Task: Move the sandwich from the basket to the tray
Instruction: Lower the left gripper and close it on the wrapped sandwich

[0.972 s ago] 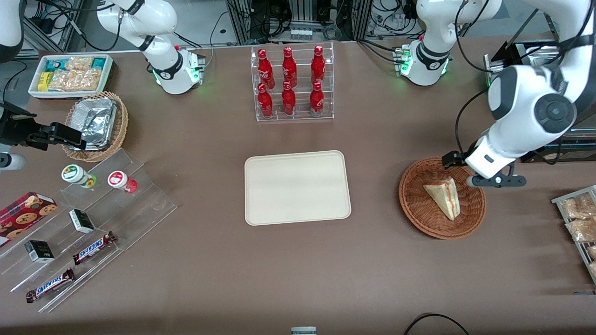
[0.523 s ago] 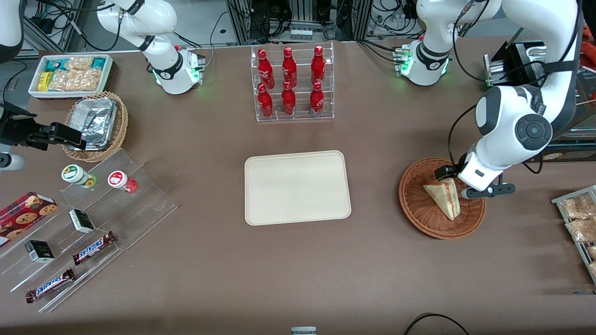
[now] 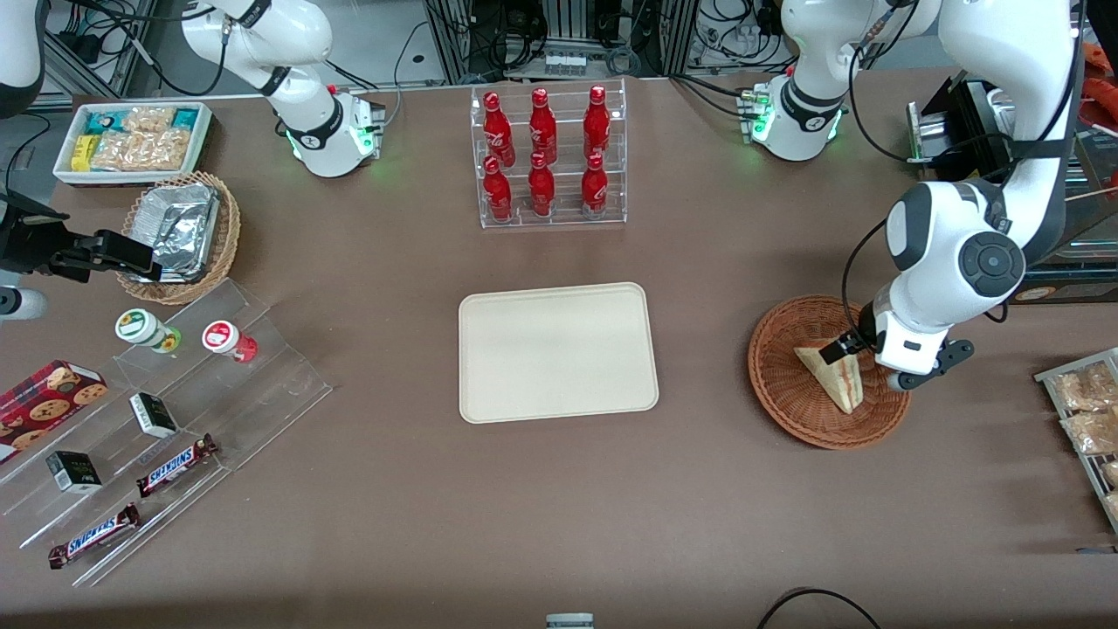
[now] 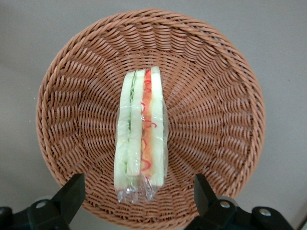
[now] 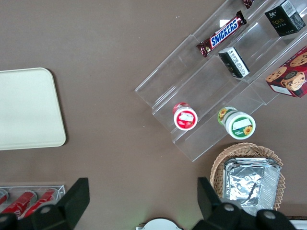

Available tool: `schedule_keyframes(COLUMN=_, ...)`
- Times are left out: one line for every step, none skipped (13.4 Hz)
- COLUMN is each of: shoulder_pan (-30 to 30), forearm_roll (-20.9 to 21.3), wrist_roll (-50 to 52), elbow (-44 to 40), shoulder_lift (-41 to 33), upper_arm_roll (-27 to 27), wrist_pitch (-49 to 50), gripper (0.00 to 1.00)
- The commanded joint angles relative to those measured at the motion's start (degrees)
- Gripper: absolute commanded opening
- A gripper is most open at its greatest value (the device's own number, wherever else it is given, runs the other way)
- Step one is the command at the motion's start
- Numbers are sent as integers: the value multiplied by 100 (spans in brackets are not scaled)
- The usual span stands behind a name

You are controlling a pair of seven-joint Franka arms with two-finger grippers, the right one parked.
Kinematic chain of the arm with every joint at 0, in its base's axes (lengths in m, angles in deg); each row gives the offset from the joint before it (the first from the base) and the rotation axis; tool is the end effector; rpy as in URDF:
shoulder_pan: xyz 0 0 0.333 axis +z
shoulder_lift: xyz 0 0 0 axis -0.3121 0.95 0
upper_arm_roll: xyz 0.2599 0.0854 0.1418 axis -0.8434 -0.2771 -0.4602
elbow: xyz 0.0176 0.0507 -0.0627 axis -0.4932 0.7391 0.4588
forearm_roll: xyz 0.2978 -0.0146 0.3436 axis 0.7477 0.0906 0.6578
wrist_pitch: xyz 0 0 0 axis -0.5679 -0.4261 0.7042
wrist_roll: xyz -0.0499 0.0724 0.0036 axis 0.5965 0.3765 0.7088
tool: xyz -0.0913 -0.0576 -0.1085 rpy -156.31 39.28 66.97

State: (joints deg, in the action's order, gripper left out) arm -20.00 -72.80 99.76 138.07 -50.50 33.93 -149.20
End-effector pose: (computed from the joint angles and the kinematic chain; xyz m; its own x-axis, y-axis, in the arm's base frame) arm 0.6035 -0.0489 0.2107 0.8835 0.4657 -0.0499 0.4649 -0.8849 -0.0266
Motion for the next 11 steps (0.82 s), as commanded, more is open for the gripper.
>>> schedule_keyframes(shoulder_pan=40, forearm_roll=53, wrist_roll=138, elbow=128, shoulder_lift=99, upper_arm_roll=17, wrist_pitch=-218, gripper=100)
schedule_keyframes(shoulder_pan=40, forearm_roll=53, wrist_roll=138, elbow=119, shoulder_lift=178, upper_arm_roll=17, wrist_pitch=-270, gripper=100)
schedule_keyframes(shoulder_pan=40, forearm_roll=53, wrist_roll=138, elbow=128, shoulder_lift=248, upper_arm_roll=17, wrist_pitch=-349, gripper=100)
schedule_keyframes(shoulder_pan=40, forearm_roll=53, wrist_roll=146, elbow=128, shoulder_lift=345, upper_arm_roll=17, wrist_pitch=-428, gripper=100)
schedule_keyframes(shoulder_pan=40, forearm_roll=53, wrist_roll=173, elbow=128, shoulder_lift=424, upper_arm_roll=17, wrist_pitch=-481, gripper=100)
schedule_keyframes(shoulder_pan=40, forearm_roll=53, wrist_roll=173, elbow=145, shoulder_lift=460, upper_arm_roll=17, wrist_pitch=-534, gripper=100)
schedule_keyframes(shoulder_pan=40, forearm_roll=53, wrist_roll=182, elbow=154, shoulder_lift=504, upper_arm_roll=17, wrist_pitch=-604, gripper=100)
schedule_keyframes(shoulder_pan=40, forearm_roll=53, wrist_roll=199, elbow=172, shoulder_lift=530, upper_arm_roll=17, wrist_pitch=-657, gripper=94)
schedule_keyframes(shoulder_pan=40, forearm_roll=44, wrist_roll=225, elbow=189, shoulder_lift=530, upper_arm_roll=17, wrist_pitch=-666, gripper=18)
schedule_keyframes(shoulder_pan=49, forearm_roll=52, wrist_roll=191, elbow=189, shoulder_lift=522, upper_arm_roll=17, wrist_pitch=-649, gripper=0)
schedule_keyframes(shoulder_pan=40, forearm_roll=53, wrist_roll=156, elbow=181, shoulder_lift=487, upper_arm_roll=17, wrist_pitch=-596, gripper=0)
